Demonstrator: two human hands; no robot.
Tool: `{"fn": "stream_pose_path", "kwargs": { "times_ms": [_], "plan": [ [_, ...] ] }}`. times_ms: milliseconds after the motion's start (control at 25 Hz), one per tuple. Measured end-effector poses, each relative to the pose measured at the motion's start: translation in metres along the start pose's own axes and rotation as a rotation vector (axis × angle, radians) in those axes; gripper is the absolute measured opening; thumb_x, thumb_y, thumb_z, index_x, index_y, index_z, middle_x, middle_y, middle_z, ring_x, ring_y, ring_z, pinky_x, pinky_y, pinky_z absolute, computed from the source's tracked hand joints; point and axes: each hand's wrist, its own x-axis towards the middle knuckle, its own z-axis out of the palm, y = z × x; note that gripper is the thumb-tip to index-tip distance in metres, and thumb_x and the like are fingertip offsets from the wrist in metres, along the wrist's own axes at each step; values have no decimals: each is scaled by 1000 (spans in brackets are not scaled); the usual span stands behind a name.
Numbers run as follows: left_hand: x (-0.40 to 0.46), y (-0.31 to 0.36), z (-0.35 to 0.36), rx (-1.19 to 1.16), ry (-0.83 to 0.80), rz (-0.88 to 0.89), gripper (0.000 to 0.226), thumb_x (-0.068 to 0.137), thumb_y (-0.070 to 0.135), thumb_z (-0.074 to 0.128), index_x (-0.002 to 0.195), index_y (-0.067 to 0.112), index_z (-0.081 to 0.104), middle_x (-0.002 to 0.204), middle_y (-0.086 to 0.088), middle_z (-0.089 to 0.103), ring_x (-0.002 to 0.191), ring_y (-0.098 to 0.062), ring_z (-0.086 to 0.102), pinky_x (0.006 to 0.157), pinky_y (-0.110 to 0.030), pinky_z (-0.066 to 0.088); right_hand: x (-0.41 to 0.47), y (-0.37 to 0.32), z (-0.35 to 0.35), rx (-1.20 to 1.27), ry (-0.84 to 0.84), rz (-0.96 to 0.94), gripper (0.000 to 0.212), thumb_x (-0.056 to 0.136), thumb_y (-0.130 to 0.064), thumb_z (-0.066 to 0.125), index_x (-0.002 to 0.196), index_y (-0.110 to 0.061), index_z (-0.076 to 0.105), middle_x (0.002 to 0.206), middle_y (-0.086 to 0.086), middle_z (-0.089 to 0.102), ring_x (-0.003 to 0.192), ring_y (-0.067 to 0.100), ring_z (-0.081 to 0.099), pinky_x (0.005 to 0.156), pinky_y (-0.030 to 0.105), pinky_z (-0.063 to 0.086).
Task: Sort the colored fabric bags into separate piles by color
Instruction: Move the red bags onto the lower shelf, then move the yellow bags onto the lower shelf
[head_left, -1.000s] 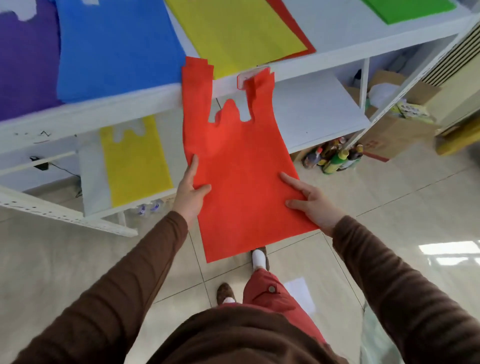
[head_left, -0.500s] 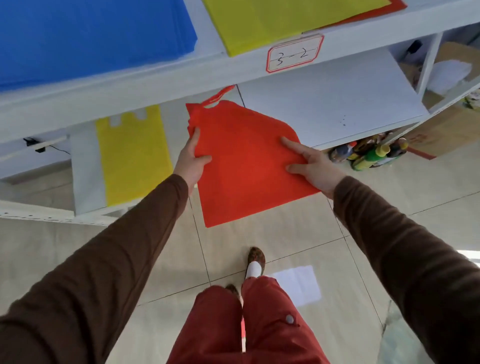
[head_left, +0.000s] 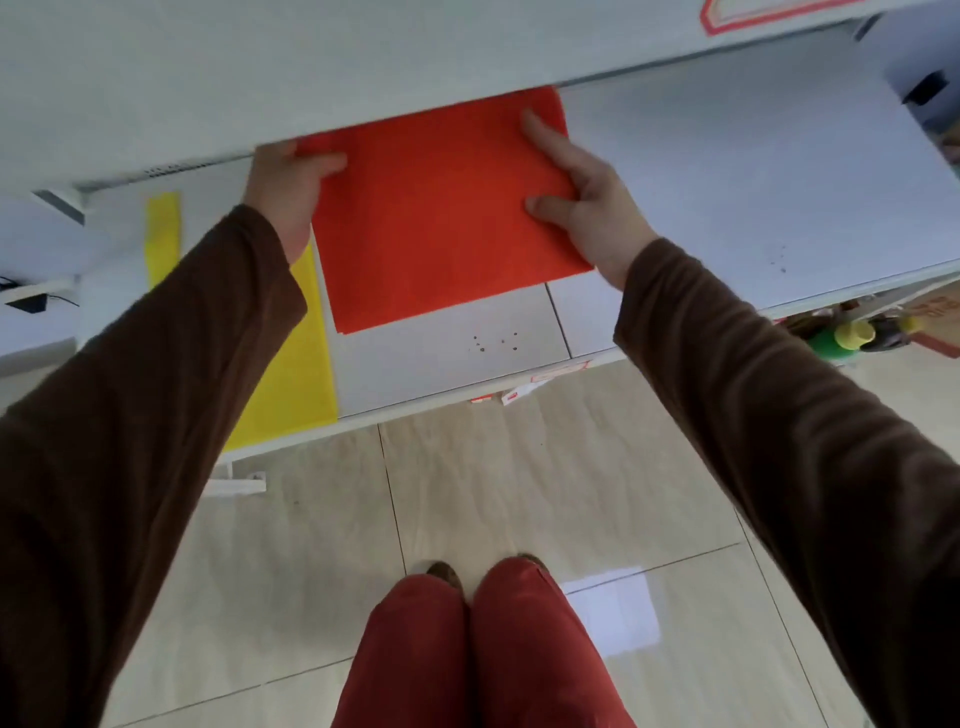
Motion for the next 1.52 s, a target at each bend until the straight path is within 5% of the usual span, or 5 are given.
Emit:
{"fn": "stream_pose_path", "kwargs": {
  "times_ms": [120, 280, 920, 1080, 1520],
  "plan": [
    [0, -66, 2, 106, -103, -69, 84, 70, -4, 62, 146, 25, 40, 145, 4, 51, 128, -9, 51, 108, -30, 41, 2, 76, 27, 65, -27, 198, 73, 86, 12, 53, 147, -25, 40, 140, 2, 51, 98, 8, 64, 85, 25, 55],
    [-3, -131, 12, 208, -159, -215, 82, 82, -10, 59, 152, 18, 26, 149, -3, 43, 123, -14, 53, 104, -30, 44, 2, 137, 50, -90, -50, 452, 71, 89, 4, 55, 149, -31, 36, 140, 8, 51, 107, 25, 62, 96, 37, 53],
    [14, -145, 13, 604, -111, -59, 82, 89, 1, 62, 155, 18, 17, 159, -7, 23, 145, -21, 27, 111, -23, 26, 20, 147, 50, -591, 44, 389, 59, 97, -15, 51, 151, -25, 32, 147, 4, 33, 122, 27, 53, 103, 35, 43],
    [2, -130, 9, 738, -93, -90, 78, 90, 17, 64, 155, 20, 20, 163, -5, 9, 148, -26, 19, 118, -34, 23, 11, 137, 43, -636, 106, 396, 54, 95, -23, 53, 147, -24, 39, 148, 5, 36, 128, 29, 46, 107, 40, 43],
    [-185, 44, 6, 1047, -419, 187, 48, 94, 23, 56, 141, 19, 47, 146, -4, 48, 134, -26, 39, 111, -37, 33, -126, -35, -12, -975, -49, 186, 46, 92, -24, 54, 137, -25, 51, 143, 3, 47, 128, 29, 42, 102, 44, 42]
  ]
}}
